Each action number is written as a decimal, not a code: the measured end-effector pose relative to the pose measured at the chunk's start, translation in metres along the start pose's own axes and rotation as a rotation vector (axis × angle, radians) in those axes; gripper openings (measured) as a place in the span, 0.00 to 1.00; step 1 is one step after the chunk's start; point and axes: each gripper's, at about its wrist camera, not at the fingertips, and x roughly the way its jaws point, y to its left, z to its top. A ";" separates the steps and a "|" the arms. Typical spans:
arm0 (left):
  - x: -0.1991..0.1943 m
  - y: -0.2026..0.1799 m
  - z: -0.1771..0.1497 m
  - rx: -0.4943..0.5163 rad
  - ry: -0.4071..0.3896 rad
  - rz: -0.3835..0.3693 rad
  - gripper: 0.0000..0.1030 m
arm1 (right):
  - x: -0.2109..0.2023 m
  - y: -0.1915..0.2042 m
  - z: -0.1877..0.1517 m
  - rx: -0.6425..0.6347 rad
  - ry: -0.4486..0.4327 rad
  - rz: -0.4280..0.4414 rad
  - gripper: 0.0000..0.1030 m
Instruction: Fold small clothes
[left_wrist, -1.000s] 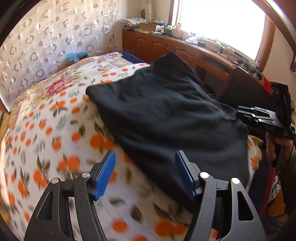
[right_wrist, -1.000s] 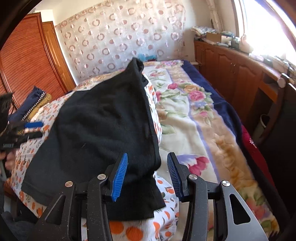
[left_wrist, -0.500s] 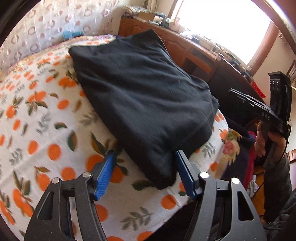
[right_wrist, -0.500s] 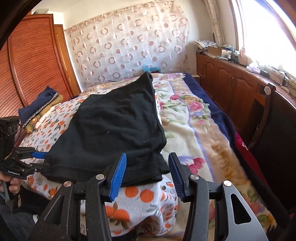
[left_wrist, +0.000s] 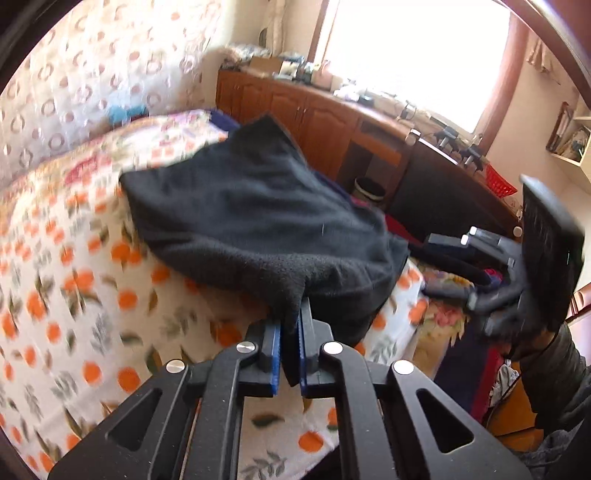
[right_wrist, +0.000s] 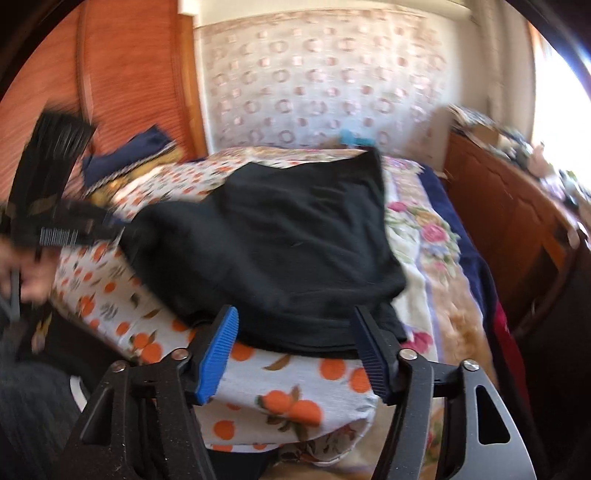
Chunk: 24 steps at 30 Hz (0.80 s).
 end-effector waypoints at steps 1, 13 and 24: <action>-0.002 0.000 0.005 0.007 -0.008 0.002 0.08 | 0.003 0.005 0.000 -0.031 0.010 0.003 0.66; 0.012 0.015 0.041 0.000 -0.004 0.010 0.07 | 0.051 0.005 -0.006 -0.232 0.128 -0.051 0.68; 0.008 0.019 0.049 -0.013 -0.021 -0.026 0.07 | 0.067 -0.029 0.006 -0.212 0.130 0.002 0.35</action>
